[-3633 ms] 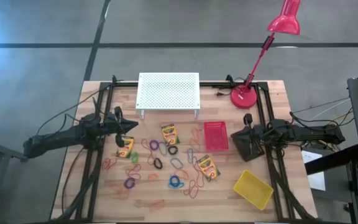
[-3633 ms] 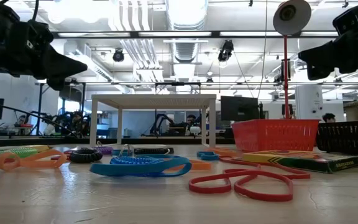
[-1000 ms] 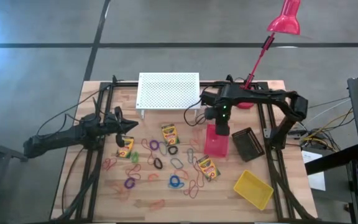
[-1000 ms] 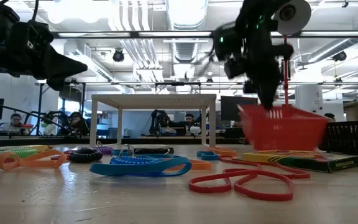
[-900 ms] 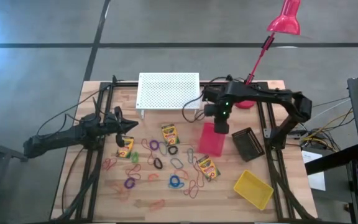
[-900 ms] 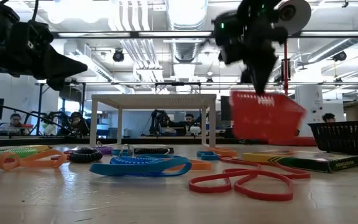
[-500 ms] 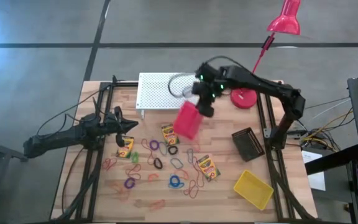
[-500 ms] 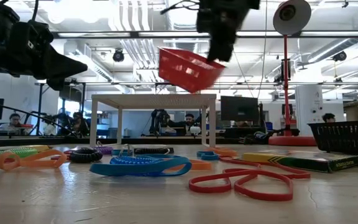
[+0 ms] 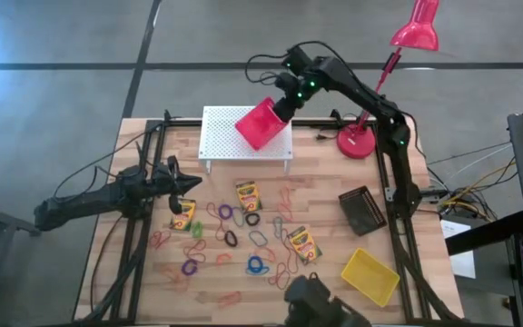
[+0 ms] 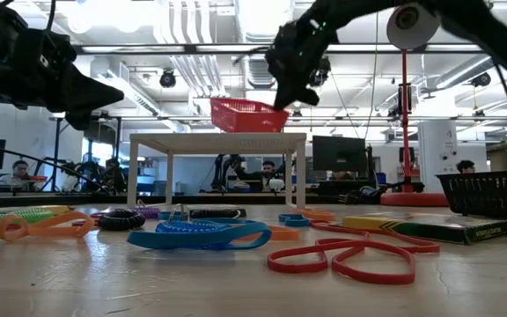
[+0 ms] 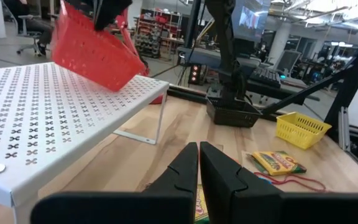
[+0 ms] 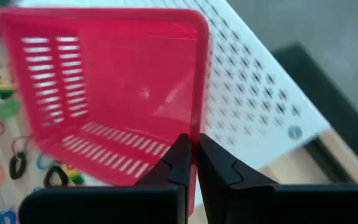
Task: Pick & Place Office Desk Supplies
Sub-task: Put the red bin on the shelf
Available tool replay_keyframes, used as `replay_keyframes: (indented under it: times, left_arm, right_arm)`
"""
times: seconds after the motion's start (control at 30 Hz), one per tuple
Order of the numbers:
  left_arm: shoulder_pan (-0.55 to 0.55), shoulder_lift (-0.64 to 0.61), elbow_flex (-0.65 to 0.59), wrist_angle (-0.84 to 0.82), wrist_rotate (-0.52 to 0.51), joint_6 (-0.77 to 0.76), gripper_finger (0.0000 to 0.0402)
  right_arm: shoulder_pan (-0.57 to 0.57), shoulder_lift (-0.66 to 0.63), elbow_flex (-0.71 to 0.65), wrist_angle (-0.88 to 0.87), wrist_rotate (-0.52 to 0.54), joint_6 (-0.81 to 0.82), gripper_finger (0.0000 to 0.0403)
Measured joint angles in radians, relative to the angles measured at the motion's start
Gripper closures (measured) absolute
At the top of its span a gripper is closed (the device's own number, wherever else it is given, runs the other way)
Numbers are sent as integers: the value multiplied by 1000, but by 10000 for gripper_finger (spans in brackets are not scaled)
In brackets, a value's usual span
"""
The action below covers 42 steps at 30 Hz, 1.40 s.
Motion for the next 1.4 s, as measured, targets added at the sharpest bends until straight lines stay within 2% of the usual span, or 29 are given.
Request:
replay_keyframes:
  times: [0.13,0.33,0.67,0.83,1.03,1.17,1.23,1.33,1.4]
  left_arm:
    - [0,0,0,0,0,-14,378]
    - [0,0,0,1,0,-14,378]
    - [0,0,0,0,0,-22,378]
    - [0,0,0,0,0,-49,378]
    - [0,0,0,10,0,-45,378]
    - [0,0,0,31,-29,-40,378]
    - [0,0,0,35,-52,-35,378]
    - [0,0,0,35,-74,-13,378]
    - [0,0,0,37,-75,-12,378]
  right_arm:
    - [-16,47,53,-66,0,9,390]
    - [-19,58,54,-69,0,16,383]
    - [-23,43,52,-41,9,-61,268]
    - [-8,-15,51,-52,12,-207,234]
    - [87,-95,46,-135,11,-578,228]
    - [160,-105,11,-158,13,-730,227]
    - [193,-98,-18,-147,59,-775,227]
    - [233,-83,-69,-91,218,-798,228]
    - [247,-80,-100,-44,281,-812,231]
